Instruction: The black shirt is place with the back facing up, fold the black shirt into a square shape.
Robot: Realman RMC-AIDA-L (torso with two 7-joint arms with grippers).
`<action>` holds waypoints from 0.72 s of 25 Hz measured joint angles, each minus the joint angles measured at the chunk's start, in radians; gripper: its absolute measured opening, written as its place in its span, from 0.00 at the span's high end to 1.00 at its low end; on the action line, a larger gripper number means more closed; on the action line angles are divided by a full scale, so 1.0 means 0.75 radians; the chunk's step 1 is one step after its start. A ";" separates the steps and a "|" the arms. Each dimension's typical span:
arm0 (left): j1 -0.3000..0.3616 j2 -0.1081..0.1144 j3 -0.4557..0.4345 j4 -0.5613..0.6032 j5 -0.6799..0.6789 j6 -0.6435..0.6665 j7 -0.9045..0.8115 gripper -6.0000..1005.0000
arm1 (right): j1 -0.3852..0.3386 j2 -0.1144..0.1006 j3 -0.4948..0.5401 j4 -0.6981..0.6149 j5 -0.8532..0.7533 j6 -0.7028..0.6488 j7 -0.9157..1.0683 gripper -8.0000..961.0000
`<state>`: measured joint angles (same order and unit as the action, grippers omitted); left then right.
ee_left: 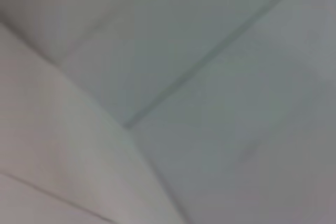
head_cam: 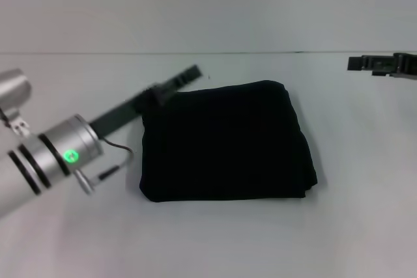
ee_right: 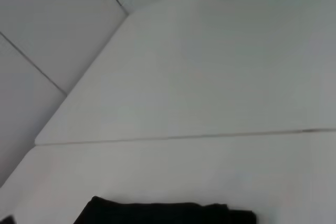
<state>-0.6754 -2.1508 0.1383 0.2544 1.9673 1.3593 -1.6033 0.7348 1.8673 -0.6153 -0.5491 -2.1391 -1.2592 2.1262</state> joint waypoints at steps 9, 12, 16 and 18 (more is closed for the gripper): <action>-0.039 0.055 0.139 0.139 0.031 -0.403 -0.311 0.29 | -0.016 0.014 0.005 0.023 0.001 0.061 0.029 0.06; -0.041 0.059 0.165 0.159 0.033 -0.444 -0.330 0.29 | -0.018 0.016 -0.003 0.025 -0.001 0.061 0.012 0.06; -0.048 0.065 0.199 0.166 0.034 -0.481 -0.332 0.29 | -0.020 0.019 -0.004 0.026 -0.001 0.065 -0.008 0.06; -0.052 0.066 0.214 0.166 0.035 -0.503 -0.332 0.29 | -0.020 0.020 0.000 0.025 -0.001 0.066 -0.014 0.06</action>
<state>-0.7143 -2.1016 0.2988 0.3789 1.9938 0.9824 -1.8524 0.7194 1.8820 -0.6155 -0.5301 -2.1399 -1.2101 2.1158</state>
